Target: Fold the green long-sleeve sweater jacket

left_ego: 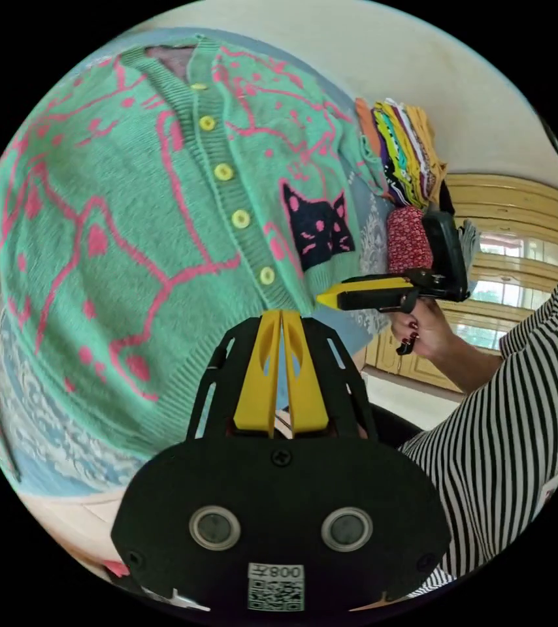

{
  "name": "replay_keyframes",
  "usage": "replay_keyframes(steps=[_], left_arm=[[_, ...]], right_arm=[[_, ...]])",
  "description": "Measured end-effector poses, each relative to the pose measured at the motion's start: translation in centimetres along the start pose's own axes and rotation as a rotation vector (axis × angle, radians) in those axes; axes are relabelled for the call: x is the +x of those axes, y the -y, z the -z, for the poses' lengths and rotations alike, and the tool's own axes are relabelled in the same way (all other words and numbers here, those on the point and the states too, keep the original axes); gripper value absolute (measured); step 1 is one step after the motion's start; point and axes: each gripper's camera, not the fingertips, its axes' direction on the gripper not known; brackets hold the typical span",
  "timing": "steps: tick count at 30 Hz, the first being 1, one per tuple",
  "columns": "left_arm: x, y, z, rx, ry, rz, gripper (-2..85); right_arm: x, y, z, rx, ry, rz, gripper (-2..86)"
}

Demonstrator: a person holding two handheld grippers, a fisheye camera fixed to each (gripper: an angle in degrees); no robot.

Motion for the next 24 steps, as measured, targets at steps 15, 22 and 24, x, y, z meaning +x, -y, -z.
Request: replay_keyframes(steps=[15, 22, 24], left_arm=[[-1.2, 8.1, -9.5, -0.219, 0.053, -0.054, 0.5], [-0.9, 13.0, -7.9, -0.146, -0.081, -0.132, 4.8], [-1.0, 16.7, -8.2, -0.094, -0.128, -0.185, 6.3]], right_arm=[[5.7, -5.5, 4.5, 0.017, -0.137, -0.182, 0.3], [7.1, -6.9, 12.9, 0.290, -0.236, -0.264, 2.2], [7.1, -5.6, 16.1, 0.414, -0.363, -0.229, 5.6]])
